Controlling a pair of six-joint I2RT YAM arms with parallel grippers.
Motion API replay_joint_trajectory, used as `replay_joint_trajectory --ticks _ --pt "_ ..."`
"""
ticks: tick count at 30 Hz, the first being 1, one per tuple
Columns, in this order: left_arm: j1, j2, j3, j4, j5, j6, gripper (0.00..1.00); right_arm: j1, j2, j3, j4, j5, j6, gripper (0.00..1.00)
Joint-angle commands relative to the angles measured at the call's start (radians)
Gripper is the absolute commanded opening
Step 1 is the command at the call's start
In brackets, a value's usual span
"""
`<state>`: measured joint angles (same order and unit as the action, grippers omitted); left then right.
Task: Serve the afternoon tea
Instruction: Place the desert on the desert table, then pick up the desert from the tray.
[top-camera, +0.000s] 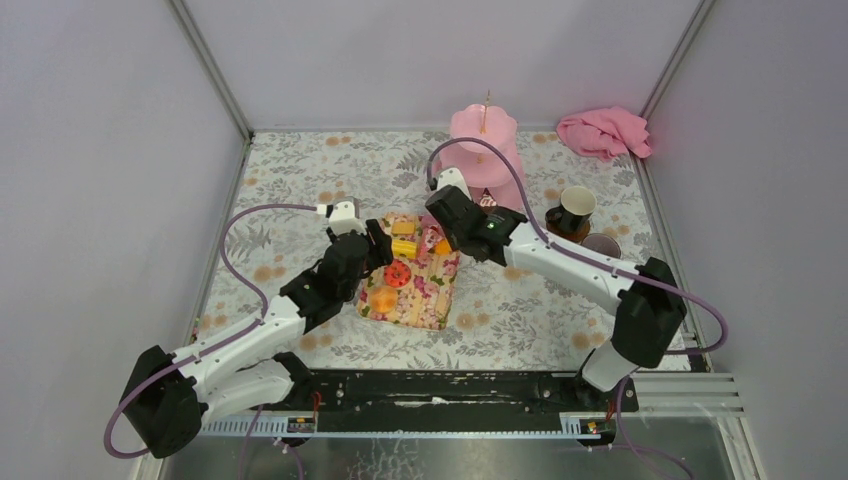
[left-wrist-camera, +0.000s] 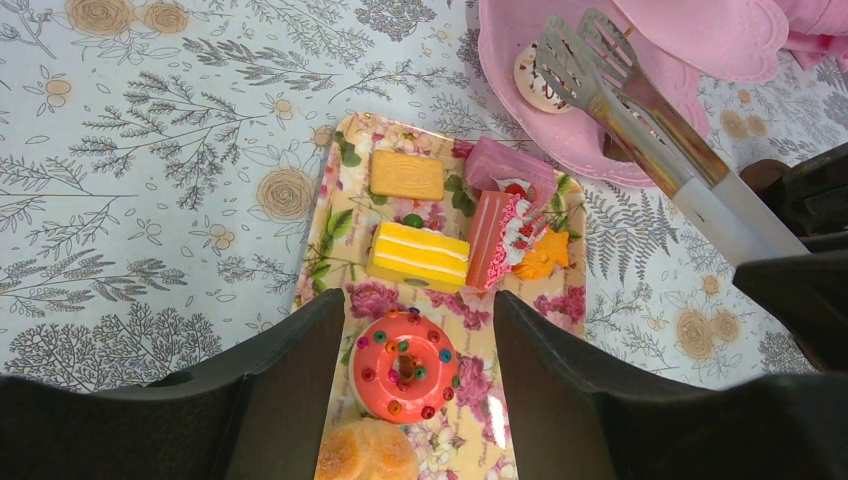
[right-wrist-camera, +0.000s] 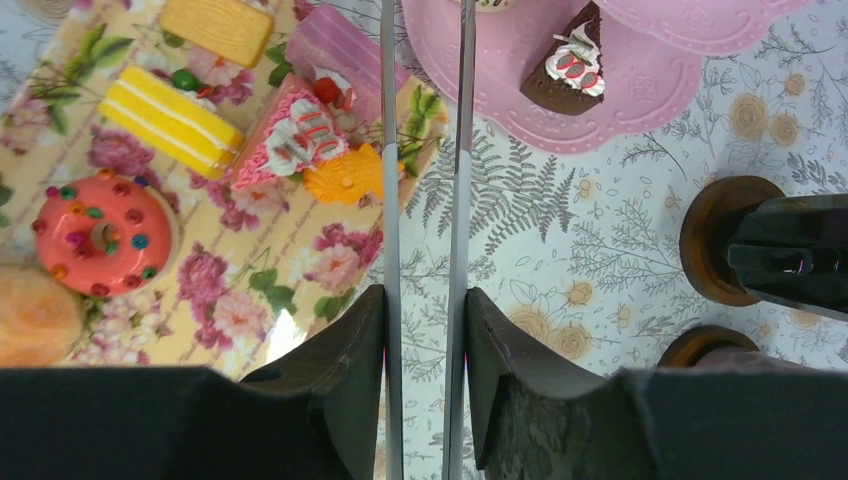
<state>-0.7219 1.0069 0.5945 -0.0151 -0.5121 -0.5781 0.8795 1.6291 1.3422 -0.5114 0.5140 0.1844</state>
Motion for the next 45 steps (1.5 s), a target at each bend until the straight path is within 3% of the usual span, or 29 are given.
replay_joint_trajectory --ticks 1,9,18,30,45 --pt "0.007 0.005 0.036 -0.013 -0.025 -0.01 0.64 0.046 -0.091 -0.02 0.03 0.01 0.025 0.34" --pt "0.007 -0.024 0.022 -0.062 -0.044 -0.065 0.64 0.143 -0.215 -0.061 -0.028 0.001 0.077 0.34" --pt "0.009 -0.059 -0.013 -0.15 -0.038 -0.186 0.64 0.228 -0.383 -0.163 -0.075 -0.109 0.206 0.34" --pt "0.035 -0.049 0.001 -0.463 -0.079 -0.516 0.6 0.303 -0.549 -0.336 -0.079 -0.22 0.345 0.34" --pt "0.069 -0.077 -0.115 -0.409 0.054 -0.702 0.57 0.364 -0.632 -0.454 -0.02 -0.348 0.459 0.35"
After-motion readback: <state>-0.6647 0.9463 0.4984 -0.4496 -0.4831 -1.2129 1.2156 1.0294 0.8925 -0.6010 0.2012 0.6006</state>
